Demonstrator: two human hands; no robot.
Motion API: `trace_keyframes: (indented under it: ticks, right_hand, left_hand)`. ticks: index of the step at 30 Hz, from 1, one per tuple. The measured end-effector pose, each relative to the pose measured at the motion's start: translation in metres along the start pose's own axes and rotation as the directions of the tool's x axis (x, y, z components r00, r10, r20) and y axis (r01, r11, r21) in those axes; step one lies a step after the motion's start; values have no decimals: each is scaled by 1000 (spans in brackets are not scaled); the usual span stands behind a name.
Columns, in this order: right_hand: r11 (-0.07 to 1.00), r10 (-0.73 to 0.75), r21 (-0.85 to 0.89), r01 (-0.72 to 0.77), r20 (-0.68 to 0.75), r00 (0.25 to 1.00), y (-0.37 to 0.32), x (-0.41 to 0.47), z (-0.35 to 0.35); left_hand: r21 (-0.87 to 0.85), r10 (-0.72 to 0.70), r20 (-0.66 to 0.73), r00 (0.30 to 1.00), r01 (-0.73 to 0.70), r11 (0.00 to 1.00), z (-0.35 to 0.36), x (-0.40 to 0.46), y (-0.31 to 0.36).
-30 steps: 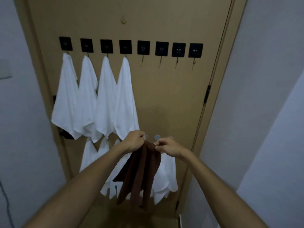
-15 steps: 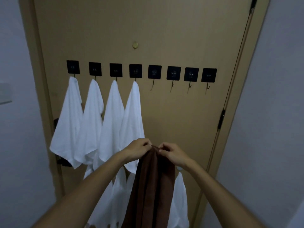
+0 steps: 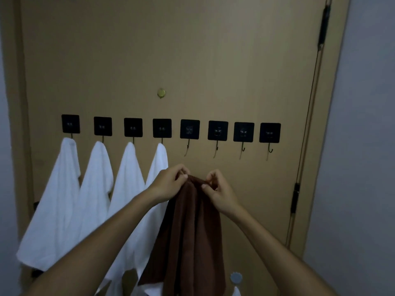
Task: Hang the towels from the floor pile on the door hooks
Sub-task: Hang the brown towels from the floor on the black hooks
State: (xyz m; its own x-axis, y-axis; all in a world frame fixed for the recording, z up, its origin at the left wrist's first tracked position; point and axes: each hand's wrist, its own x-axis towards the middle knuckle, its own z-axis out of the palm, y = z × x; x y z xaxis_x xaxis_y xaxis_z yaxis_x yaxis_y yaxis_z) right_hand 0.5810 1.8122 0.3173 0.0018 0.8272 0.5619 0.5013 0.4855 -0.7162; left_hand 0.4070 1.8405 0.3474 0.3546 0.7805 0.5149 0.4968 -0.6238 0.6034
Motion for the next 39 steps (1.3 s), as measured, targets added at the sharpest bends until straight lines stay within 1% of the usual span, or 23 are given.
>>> trace_keyframes:
  ticks: [3, 6, 9, 13, 15, 18, 20, 23, 25, 27, 28, 29, 31, 33, 34, 35, 36, 37, 38, 39]
  right_hand:
    - [998, 3, -64, -6, -47, 999, -6, 34, 0]
    - [992, 19, -119, -30, -96, 995, -10, 68, 3]
    - [977, -43, -215, 8, -159, 986, -17, 96, 3]
    - [917, -121, -399, 33, -196, 973, -23, 127, 5]
    - [890, -140, -456, 25, -222, 965, -29, 137, 9]
    - [819, -138, -574, -20, -231, 963, -31, 148, 18]
    - [774, -144, -633, -25, -214, 966, -24, 151, 25]
    - [761, -170, -648, 0, -199, 965, -6, 148, 35]
    - [779, -191, -626, 24, -200, 961, 4, 144, 42]
    - [802, -204, -597, 33, -220, 954, 12, 139, 50]
    - [813, -206, -581, 35, -232, 951, 16, 136, 53]
    - [818, -208, -574, 33, -243, 948, 19, 135, 55]
    - [812, -211, -584, 16, -268, 940, 22, 133, 56]
    - [814, -225, -581, 14, -293, 929, 23, 133, 56]
    - [827, -220, -562, 18, -294, 930, 22, 132, 56]
    - [851, -201, -524, 20, -292, 935, 23, 132, 57]
    - [881, -168, -472, 16, -282, 944, 23, 131, 58]
    - [908, -139, -420, 13, -271, 953, 24, 129, 59]
    - [924, -124, -383, 17, -258, 958, 24, 126, 61]
    - [931, -125, -363, 28, -248, 961, 25, 124, 63]
  left_hand:
    - [15, 42, -65, 997, -41, 999, -8, 26, -5]
    - [52, 54, -117, 992, -48, 997, -14, 54, -11]
    - [100, 98, -199, 975, -80, 992, -20, 81, -17]
    - [133, 145, -241, 960, -116, 984, -26, 112, -23]
    - [175, 145, -240, 960, -105, 979, -27, 126, -27]
    - [218, 119, -212, 970, -71, 973, -18, 139, -36]
    - [210, 109, -245, 963, -57, 976, -9, 142, -44]
    - [211, 136, -301, 944, -73, 975, 2, 136, -53]
    - [199, 125, -321, 939, -63, 978, 9, 129, -60]
    - [176, 141, -351, 926, -83, 981, 14, 123, -64]
    - [173, 142, -344, 928, -86, 981, 17, 120, -64]
    - [218, 164, -355, 921, -89, 972, 20, 117, -63]
    - [375, 283, -419, 863, -119, 919, 25, 113, -61]
    - [443, 320, -434, 842, -110, 890, 25, 111, -58]
    - [423, 336, -427, 840, -143, 895, 26, 110, -57]
    - [355, 343, -424, 838, -195, 914, 31, 111, -60]
    - [238, 319, -424, 848, -235, 942, 36, 113, -63]
    - [114, 266, -429, 863, -240, 964, 39, 115, -67]
    - [-8, 209, -392, 896, -230, 973, 42, 116, -69]
    - [-95, 166, -370, 914, -215, 972, 45, 116, -72]
